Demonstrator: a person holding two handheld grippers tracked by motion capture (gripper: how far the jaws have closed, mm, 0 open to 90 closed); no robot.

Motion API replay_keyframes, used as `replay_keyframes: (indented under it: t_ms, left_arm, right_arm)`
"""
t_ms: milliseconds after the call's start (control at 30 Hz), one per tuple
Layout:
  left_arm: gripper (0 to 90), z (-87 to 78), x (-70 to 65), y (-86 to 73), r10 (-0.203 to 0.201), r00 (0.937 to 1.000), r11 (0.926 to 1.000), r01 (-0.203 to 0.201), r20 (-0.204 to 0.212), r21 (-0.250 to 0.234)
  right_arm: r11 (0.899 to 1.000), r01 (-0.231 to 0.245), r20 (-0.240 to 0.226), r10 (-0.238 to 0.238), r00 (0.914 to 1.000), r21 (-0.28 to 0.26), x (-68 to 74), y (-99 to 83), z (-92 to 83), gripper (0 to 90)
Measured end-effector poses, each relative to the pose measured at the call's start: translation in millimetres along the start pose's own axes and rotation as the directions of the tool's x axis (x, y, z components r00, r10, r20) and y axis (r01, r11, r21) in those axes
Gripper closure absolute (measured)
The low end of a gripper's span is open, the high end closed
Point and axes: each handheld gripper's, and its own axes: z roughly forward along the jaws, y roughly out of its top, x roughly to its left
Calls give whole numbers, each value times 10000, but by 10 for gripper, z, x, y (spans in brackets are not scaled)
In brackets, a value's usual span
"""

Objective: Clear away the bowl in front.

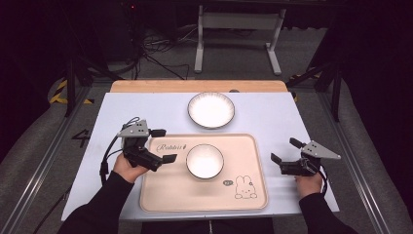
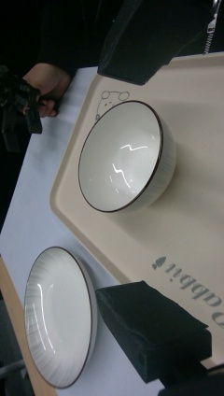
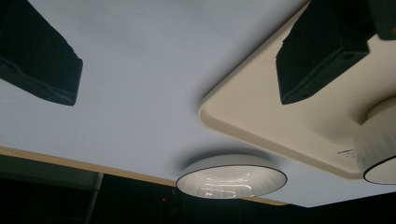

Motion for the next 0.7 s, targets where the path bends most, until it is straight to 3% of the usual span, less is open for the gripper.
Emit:
replay_keyframes:
  t_ms: [267,467,600,700]
  left_arm:
    - [2,-156,78,-193,-448,9982,9981,430,-405,-437]
    - [3,-249,109,-312,-352,9961,9972,296,-814,-689]
    - [2,-327,126,-422,-651,9919,9926,531,-1090,-1093]
    - [2,-402,158,-517,-920,9853,9872,713,-1439,-1428]
  right_arm:
    - [10000,-1,5,1,10000,12,2,0,-1,11]
    - [10000,-1,4,1,10000,11,2,0,-1,11]
    - [10000,6,-4,-6,10000,-5,2,0,-2,11]
    - [10000,19,-15,-19,10000,-19,0,0,-2,10]
